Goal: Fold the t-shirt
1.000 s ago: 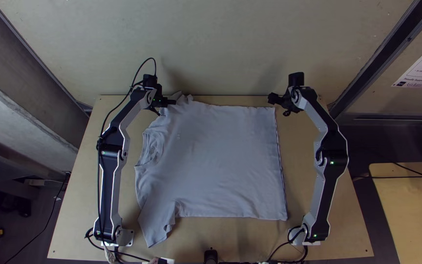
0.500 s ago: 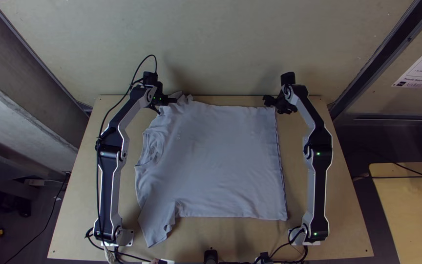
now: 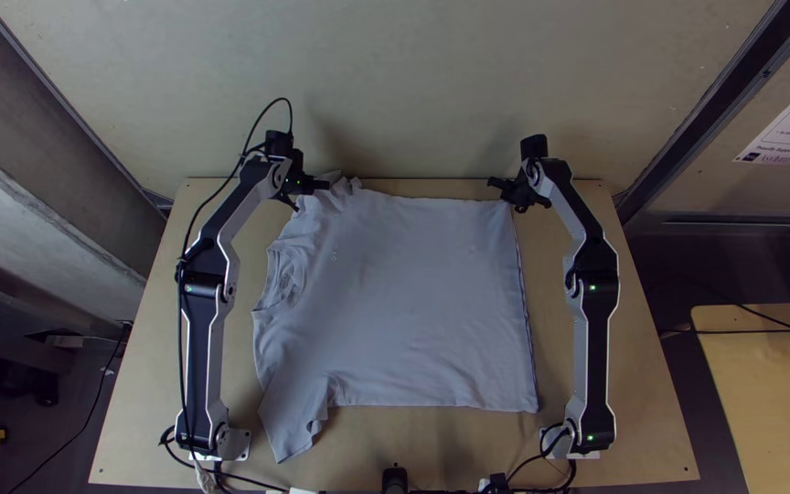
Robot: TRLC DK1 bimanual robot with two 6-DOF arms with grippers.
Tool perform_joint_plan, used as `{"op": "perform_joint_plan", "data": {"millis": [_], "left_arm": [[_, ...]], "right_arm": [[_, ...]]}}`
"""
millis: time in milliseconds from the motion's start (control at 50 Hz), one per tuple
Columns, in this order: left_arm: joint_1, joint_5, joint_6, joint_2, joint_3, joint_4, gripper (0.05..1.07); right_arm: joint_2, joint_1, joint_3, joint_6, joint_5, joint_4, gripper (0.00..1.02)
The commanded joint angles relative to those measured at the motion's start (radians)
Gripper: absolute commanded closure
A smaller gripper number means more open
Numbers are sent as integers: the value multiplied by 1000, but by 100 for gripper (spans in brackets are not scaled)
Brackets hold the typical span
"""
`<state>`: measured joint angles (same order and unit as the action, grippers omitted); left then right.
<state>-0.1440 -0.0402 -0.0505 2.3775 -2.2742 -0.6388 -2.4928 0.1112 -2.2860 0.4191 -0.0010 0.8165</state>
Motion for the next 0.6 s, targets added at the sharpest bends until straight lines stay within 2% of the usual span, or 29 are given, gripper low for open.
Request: {"op": "perform_joint_plan", "data": {"millis": [0,240,400,580], "left_arm": [[18,0,35,-83,-10,22,105],[46,5,130,-80,-8,73,105],[64,10,138,-70,-8,105,105],[50,10,130,-66,-1,65,105]], "right_arm": [[-5,-1,-21,10,-5,-30,100],[18,5,-30,10,-5,-100,100],[35,-1,-30,3,-4,-125,100],[51,-2,-29,-19,-4,-125,100]]}}
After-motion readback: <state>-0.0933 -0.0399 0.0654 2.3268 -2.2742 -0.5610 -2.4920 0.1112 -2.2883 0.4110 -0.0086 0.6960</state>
